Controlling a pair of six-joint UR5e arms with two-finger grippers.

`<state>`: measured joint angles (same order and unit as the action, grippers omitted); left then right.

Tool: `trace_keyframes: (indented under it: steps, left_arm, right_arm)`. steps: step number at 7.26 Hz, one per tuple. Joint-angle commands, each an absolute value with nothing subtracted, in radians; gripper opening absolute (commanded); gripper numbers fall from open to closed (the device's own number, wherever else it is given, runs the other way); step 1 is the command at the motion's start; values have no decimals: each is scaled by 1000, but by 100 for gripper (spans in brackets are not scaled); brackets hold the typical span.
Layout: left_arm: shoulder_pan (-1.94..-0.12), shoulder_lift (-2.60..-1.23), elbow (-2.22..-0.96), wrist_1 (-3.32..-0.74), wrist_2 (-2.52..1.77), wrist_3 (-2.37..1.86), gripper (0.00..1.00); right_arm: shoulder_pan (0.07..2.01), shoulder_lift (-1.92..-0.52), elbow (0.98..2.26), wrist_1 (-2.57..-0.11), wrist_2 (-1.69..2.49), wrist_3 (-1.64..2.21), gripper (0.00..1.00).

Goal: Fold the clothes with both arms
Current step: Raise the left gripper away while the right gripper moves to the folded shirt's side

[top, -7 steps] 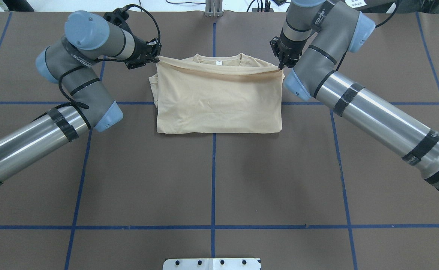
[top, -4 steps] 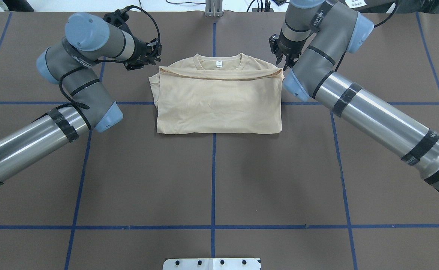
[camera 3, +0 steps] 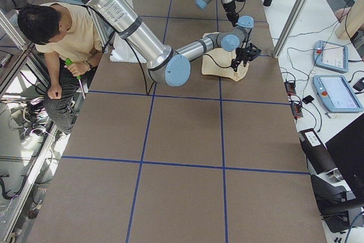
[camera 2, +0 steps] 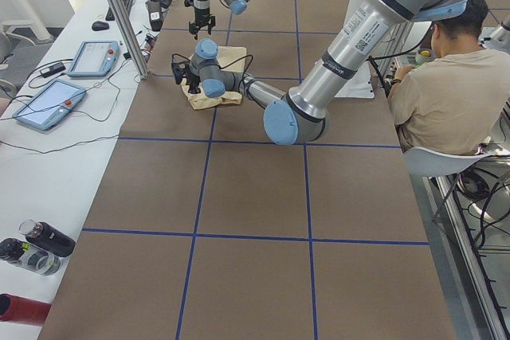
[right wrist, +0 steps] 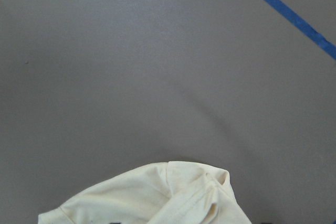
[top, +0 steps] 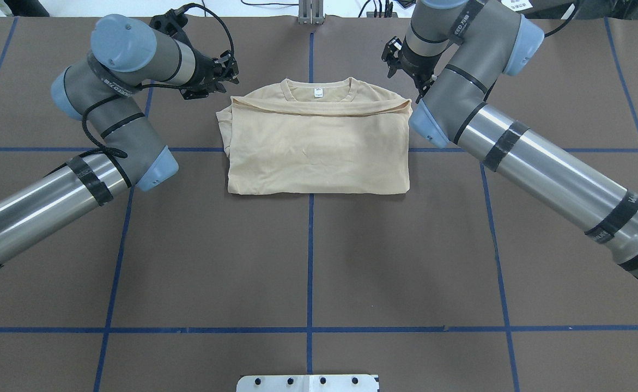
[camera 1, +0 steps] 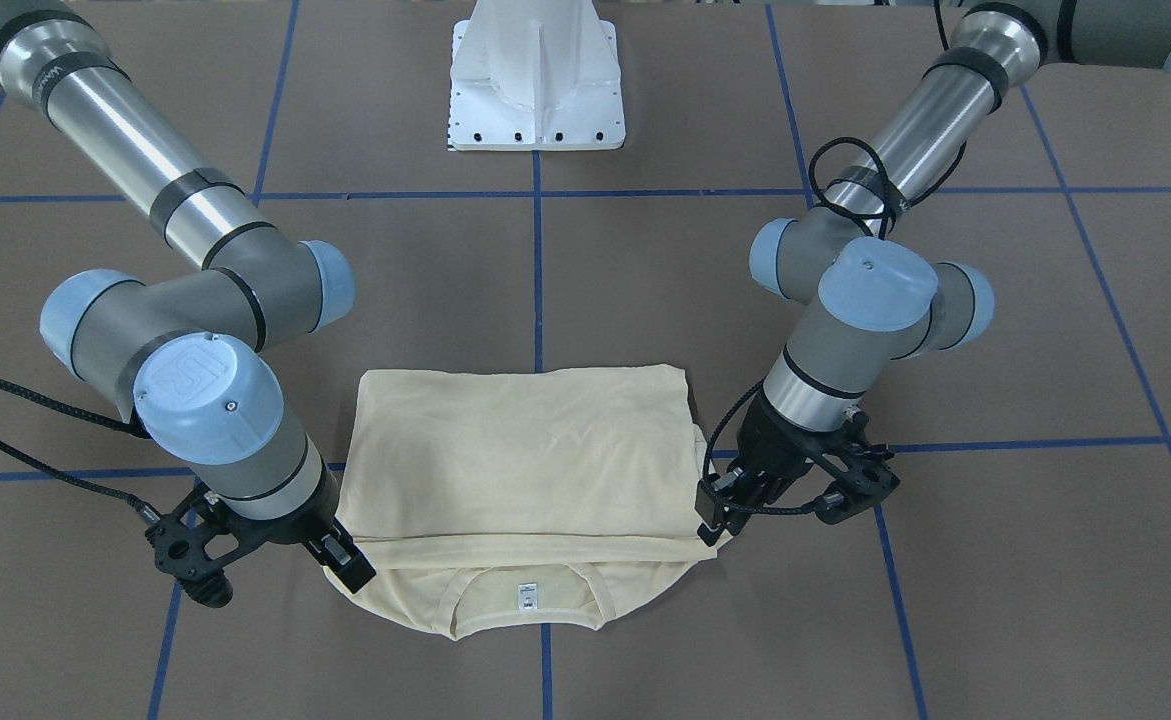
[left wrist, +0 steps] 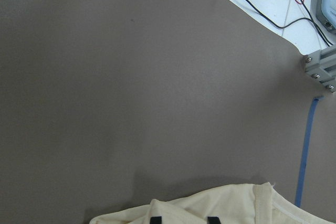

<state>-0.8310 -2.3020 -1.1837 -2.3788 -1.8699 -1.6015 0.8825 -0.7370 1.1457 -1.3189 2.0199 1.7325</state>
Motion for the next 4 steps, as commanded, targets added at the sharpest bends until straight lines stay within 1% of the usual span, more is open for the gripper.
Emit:
trace_keyframes:
  steps: [1, 2, 4]
  left_arm:
    - [-833, -2229, -1300, -2373, -1876, -1601, 45]
    - [-833, -2183, -1368, -2373, -1878, -1600, 46]
    - [-830, -2158, -1407, -2375, -1876, -1600, 46]
  right_arm:
    - [829, -855, 1331, -1318, 1950, 1834, 94]
    - [769, -935, 1459, -1321, 1854, 1871, 94]
    - [718, -1104, 1679, -1321, 1815, 2013, 93]
